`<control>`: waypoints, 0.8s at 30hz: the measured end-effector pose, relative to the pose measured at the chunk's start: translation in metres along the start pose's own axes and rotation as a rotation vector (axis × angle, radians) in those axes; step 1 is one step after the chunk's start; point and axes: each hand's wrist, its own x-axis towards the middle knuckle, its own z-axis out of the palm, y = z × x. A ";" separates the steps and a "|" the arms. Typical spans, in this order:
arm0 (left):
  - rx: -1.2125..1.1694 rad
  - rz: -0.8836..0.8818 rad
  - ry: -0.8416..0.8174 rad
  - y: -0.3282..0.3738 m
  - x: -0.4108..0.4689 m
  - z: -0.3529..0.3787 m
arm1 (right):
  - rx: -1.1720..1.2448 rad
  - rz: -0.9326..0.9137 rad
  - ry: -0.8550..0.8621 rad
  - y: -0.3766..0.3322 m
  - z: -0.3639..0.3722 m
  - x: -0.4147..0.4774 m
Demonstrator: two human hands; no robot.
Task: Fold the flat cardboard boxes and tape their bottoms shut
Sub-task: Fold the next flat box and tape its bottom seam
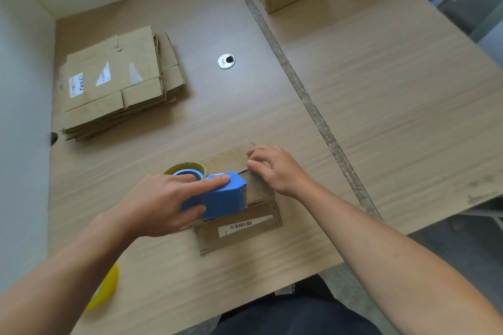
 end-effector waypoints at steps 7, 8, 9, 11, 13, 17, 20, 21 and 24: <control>-0.167 -0.246 -0.157 -0.003 0.022 0.009 | 0.309 0.129 0.112 0.010 -0.003 -0.008; -0.180 -0.276 -0.179 -0.004 0.028 0.007 | 0.395 0.170 0.123 0.011 -0.003 -0.007; -0.186 -0.299 -0.199 -0.004 0.035 0.005 | 0.481 0.209 0.133 0.013 -0.002 -0.007; -0.187 -0.322 -0.243 -0.007 0.049 -0.001 | 0.600 0.278 0.156 0.017 0.001 -0.003; -0.207 -0.333 -0.299 -0.009 0.061 -0.008 | 0.690 0.365 0.178 0.021 0.004 0.001; -0.230 -0.347 -0.354 -0.013 0.071 -0.013 | 0.713 0.486 0.195 0.027 0.009 0.005; -0.251 -0.362 -0.358 -0.013 0.072 -0.013 | 0.704 0.515 0.152 0.026 0.006 0.005; -0.270 -0.367 -0.359 -0.012 0.073 -0.013 | 0.719 0.524 0.147 0.024 0.004 0.006; -0.320 -0.384 -0.354 -0.012 0.075 -0.015 | 0.814 0.529 0.168 0.016 -0.003 0.006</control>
